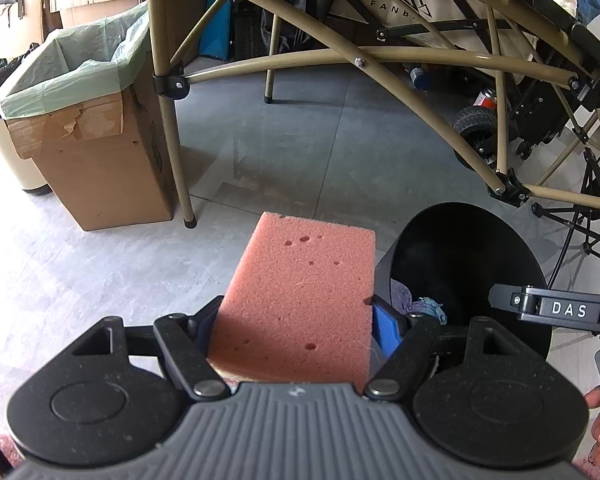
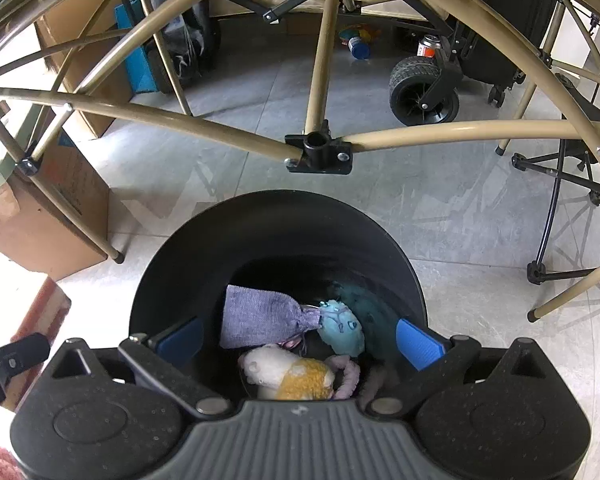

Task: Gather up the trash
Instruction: 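Lower the lavender pouch into the bin and open the right tool, then lower the pink sponge into the bin and open the left tool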

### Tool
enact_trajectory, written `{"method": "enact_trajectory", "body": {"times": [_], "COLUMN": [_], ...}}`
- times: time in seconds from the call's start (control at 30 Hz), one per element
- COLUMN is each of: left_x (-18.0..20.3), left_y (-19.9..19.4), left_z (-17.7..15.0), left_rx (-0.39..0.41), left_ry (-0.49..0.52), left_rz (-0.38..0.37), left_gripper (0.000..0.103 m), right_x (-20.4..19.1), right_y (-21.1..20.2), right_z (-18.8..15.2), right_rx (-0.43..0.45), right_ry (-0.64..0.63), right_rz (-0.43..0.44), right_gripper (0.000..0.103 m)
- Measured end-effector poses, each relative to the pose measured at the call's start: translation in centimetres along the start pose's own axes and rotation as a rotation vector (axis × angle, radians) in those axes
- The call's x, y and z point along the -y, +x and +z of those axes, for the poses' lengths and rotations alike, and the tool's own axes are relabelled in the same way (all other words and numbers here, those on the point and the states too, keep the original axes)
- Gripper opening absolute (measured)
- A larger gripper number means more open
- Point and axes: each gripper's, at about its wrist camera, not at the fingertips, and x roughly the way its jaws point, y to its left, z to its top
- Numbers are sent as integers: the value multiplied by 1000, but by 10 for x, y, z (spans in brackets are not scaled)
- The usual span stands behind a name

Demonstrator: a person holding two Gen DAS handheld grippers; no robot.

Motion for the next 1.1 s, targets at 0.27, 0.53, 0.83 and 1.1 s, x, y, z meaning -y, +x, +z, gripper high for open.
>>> {"method": "enact_trajectory", "body": {"times": [0.27,0.53,0.83,1.1], "left_x": [4,20,49,84], "left_y": [-5,-13,-19,-20], "left_z": [1,1,-1,-6], "left_rx": [18,43,63,75], "left_ry": [5,25,68,133], "left_rz": [-7,-26,-49,-70], "left_gripper": [75,75,75,75], "right_x": [0,9,32,65], "right_y": [-7,-24,-45,-59], "right_z": [0,-4,-11,-19], "right_rx": [15,43,85,115], "right_ry": [-2,11,46,97], "right_rz": [3,8,3,-8], "right_gripper": [103,103,103,103]}}
